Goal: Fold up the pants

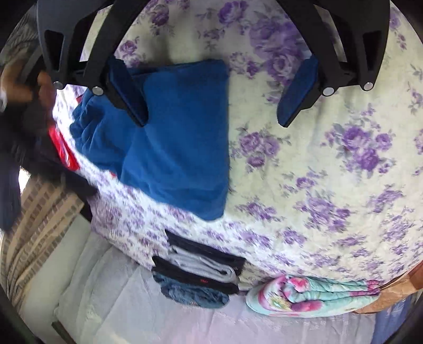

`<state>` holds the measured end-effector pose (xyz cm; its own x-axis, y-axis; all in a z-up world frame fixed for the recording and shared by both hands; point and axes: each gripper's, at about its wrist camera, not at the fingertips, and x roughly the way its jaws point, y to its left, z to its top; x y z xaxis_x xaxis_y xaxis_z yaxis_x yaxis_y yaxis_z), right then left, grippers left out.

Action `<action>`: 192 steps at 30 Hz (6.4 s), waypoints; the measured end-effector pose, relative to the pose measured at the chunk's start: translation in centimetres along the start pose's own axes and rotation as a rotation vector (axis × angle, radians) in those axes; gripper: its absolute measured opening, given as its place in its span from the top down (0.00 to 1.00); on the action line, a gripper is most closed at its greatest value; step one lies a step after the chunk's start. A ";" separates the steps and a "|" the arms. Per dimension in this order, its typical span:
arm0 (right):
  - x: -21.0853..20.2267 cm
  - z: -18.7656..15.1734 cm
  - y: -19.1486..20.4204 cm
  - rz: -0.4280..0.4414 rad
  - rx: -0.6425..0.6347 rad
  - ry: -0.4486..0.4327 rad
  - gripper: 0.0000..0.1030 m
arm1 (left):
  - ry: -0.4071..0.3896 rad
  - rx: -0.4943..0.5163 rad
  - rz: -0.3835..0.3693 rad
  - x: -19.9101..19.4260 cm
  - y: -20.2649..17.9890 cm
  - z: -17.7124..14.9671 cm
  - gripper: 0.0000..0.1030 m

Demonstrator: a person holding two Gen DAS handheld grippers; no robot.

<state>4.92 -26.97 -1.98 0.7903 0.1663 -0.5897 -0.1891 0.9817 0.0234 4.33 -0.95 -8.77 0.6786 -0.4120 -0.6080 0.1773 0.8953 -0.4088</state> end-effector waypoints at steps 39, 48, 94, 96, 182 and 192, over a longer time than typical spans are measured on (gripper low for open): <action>2.6 -6.3 -9.6 0.347 0.468 0.135 0.03 | 0.044 0.144 0.154 1.3 -2.4 1.3 0.05; 1.9 -5.9 -9.0 0.261 0.385 0.135 0.03 | 0.079 0.060 0.072 2.4 -0.3 0.7 0.04; 0.5 -0.9 -12.2 0.519 0.490 0.023 0.17 | -0.003 0.363 -0.052 -0.1 -9.2 -0.5 0.05; -0.5 0.1 -11.7 0.479 0.446 -0.025 0.17 | -0.017 0.286 -0.030 -1.0 -7.2 0.7 0.05; 5.3 -6.2 -10.0 0.559 0.417 0.090 0.40 | 0.209 -0.010 -0.325 7.1 0.0 2.6 0.47; 2.9 -5.1 -8.3 0.483 0.330 0.015 0.48 | 0.137 0.052 -0.285 5.0 -0.9 3.1 0.62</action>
<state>5.78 -35.09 -7.98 0.6510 0.6034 -0.4607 -0.3326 0.7722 0.5414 9.78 -3.34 -9.37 0.4945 -0.6635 -0.5615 0.3854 0.7464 -0.5426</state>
